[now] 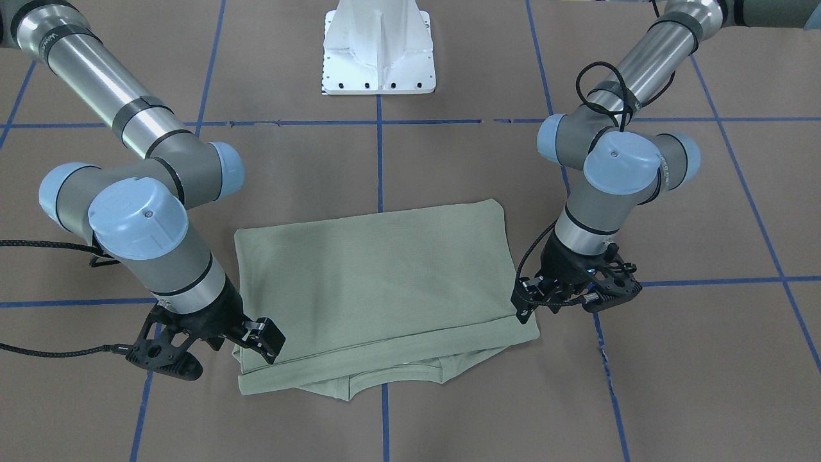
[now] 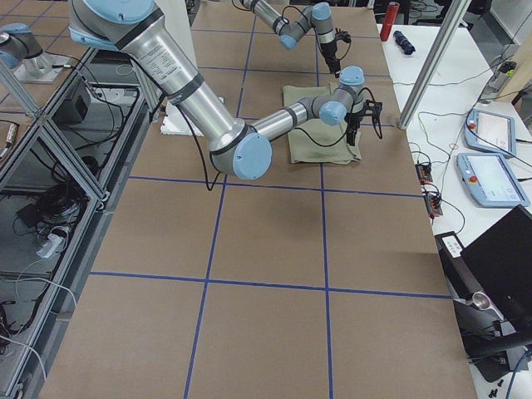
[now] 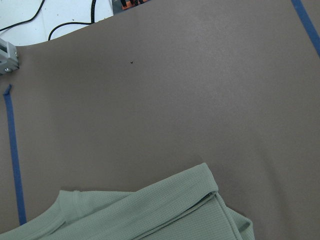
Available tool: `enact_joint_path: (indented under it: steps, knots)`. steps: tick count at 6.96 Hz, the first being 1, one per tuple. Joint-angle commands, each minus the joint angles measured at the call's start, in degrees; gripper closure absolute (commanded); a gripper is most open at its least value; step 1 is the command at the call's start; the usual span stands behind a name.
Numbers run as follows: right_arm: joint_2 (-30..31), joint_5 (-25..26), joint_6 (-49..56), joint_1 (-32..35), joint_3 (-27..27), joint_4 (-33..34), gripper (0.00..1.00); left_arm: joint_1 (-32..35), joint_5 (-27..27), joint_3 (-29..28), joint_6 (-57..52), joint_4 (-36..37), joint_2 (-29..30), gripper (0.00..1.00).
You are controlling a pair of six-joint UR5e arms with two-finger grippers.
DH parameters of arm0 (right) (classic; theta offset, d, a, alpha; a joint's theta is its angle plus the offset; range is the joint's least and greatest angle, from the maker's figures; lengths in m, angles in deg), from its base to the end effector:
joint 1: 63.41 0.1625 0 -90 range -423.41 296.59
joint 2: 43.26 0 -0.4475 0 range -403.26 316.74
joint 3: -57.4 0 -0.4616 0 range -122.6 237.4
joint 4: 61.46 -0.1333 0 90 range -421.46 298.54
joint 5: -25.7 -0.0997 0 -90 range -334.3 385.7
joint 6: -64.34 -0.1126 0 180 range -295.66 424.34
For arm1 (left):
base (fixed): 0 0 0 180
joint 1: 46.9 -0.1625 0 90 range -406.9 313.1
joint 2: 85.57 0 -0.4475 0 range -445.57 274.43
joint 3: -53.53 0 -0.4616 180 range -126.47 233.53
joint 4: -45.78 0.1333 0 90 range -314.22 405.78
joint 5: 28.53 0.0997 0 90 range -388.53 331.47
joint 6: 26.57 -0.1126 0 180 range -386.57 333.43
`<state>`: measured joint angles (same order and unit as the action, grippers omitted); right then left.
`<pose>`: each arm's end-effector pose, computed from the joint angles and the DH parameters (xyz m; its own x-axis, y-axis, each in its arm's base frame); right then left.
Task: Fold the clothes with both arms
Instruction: 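Release the hem and raise both grippers off the folded shirt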
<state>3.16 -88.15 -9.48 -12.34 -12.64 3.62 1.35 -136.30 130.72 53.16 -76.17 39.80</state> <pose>-0.4813 -0.7355 0.2952 0.5448 0.2688 0.7943 -0.3845 0.9219 -0.0483 0.4792 -0.6855 0.3314 0.4776 -0.2801 -0.8328 0.4673 0.8836 -0.0292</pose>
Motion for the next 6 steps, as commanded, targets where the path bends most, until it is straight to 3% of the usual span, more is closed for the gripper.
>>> enact_joint_path:
  steps: [1, 3, 6]
  knots:
    - [12.04, 0.29, -0.52, -3.85, -13.37, -3.81, 0.00, 0.00, 0.01, 0.15, 0.43, 0.22, 0.05, 0.12]
    - [21.65, 1.86, -1.23, -7.89, -22.39, -3.38, 0.00, 0.00, 0.18, 1.03, 0.69, 0.22, 0.05, 0.10]
    - [23.37, 4.77, -1.41, -12.56, -22.77, -3.29, 0.02, 0.00, 1.42, 1.21, 0.69, 0.31, 0.05, 0.10]
